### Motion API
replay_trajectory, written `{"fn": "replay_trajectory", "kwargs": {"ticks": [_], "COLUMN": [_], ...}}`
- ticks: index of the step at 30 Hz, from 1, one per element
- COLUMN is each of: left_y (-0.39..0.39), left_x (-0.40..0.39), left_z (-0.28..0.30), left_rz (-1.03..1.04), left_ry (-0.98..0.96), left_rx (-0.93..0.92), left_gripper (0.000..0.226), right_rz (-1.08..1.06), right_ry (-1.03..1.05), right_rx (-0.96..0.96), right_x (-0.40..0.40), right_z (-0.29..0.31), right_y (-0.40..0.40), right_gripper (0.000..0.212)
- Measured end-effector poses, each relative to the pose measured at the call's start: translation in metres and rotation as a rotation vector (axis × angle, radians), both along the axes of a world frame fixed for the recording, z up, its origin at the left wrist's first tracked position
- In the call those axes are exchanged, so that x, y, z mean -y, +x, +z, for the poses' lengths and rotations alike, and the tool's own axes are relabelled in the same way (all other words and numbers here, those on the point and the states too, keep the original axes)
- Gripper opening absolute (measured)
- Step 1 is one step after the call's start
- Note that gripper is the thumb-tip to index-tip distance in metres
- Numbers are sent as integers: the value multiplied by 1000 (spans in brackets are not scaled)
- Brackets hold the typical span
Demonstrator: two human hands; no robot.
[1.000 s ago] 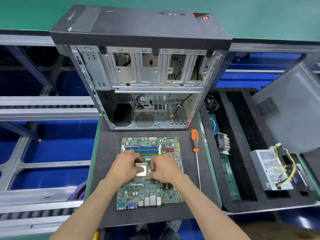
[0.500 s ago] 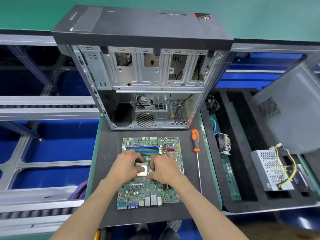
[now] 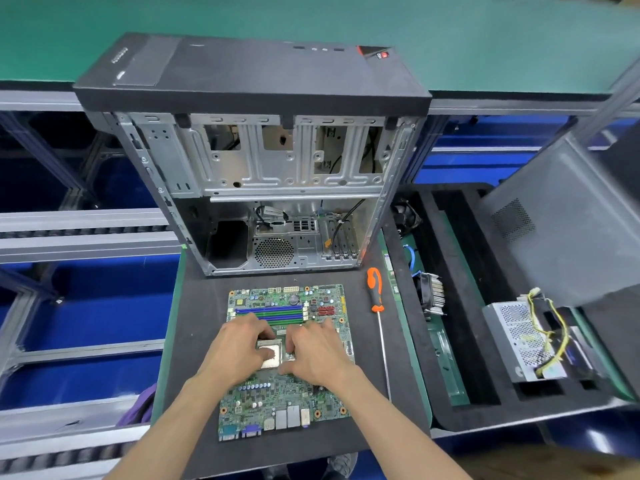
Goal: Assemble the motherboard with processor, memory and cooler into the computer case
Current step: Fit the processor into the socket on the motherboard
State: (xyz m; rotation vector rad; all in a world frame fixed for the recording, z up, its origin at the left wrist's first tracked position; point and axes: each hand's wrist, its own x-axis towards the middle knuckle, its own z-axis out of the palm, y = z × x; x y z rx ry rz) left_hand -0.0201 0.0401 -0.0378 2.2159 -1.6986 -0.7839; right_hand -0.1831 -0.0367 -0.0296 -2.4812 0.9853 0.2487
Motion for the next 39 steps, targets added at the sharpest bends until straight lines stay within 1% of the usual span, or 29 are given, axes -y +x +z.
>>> {"fn": "replay_trajectory", "kwargs": {"ticks": [2,4,5,8,10,12,15,17,19,23,24,26,28,31,33,36,39], "left_y": [-2,-3,-3,-10,-18,-25,-34,-37,-37,-32,-31,-29,-28,-26,-26,-27,-27], "left_x": [3,5,7,12,17,23,34,41,47,54,55,57,58,59,61,64,68], "left_z": [-2,-3,-4,-4,-1,1,4,5,7,8,8,7,7,5,4,2,0], "left_rz": [-24,-44,-56,-87,-79,-51,-26,-24,-22,3,11,18,23,34,38,38,27], "left_ry": [7,21,26,19,-10,-52,-95,-109,-117,-114,-112,-108,-105,-102,-100,-91,-81], "left_rx": [20,15,2,-58,-93,-112,-100,-91,-94,-108,-109,-105,-110,-110,-105,-95,-86], "left_gripper": [24,28,31,35,27,20,15,14,13,18,21,22,22,22,22,21,20], "right_rz": [-18,-125,-208,-518,-706,-860,-951,-931,-860,-667,-628,-566,-532,-501,-481,-449,-421], "right_ry": [70,194,223,152,45,-39,-82,-86,-74,58,102,153,148,103,94,116,99], "right_rx": [64,209,283,495,574,555,384,249,181,54,17,-78,-161,-158,-164,-205,-227], "right_x": [1,6,11,34,55,77,108,123,136,167,177,196,208,213,214,215,216], "right_z": [1,4,6,9,8,7,2,-2,-5,-2,-1,0,-1,-3,-2,4,8], "right_y": [-5,-12,-17,-42,-60,-75,-92,-98,-101,-105,-104,-101,-98,-93,-92,-92,-92], "right_gripper": [33,23,19,10,7,5,13,21,30,74,83,92,92,75,71,71,80]}}
